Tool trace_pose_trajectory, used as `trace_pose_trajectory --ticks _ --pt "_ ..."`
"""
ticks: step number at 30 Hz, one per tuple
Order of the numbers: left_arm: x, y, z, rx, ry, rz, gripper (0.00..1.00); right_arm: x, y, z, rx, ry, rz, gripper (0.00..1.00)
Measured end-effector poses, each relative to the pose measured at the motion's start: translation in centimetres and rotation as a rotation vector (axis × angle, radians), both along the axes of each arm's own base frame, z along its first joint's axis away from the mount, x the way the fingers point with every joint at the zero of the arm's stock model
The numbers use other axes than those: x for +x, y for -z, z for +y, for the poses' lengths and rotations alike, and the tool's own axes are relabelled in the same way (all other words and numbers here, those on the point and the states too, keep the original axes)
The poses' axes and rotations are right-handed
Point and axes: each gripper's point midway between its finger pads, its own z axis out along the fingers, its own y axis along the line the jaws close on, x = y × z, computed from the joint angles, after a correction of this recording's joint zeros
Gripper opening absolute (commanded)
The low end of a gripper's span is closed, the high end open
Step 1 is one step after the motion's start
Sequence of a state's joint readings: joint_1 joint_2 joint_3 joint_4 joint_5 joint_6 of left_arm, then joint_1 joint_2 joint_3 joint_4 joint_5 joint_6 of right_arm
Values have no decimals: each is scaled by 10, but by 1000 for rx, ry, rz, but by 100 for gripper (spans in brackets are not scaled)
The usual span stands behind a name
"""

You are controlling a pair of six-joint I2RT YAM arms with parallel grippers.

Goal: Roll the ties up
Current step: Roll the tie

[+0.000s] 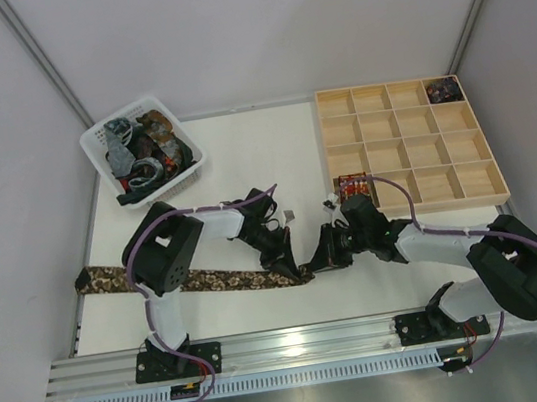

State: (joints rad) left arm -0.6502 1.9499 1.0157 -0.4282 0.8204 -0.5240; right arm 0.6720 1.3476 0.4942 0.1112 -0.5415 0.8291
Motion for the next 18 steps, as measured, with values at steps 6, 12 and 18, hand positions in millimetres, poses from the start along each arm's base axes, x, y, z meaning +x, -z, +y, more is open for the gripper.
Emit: trace_pose_trajectory --ticks 6,12,18 --pt "2 -1 -9 -3 8 -11 0 -4 2 -2 -18 -12 14 0" --pt "2 -1 -13 -6 8 -15 0 -2 -3 3 -30 -27 21 0" --pt "2 0 -14 6 -2 -11 0 -1 -4 20 -65 -67 36 0"
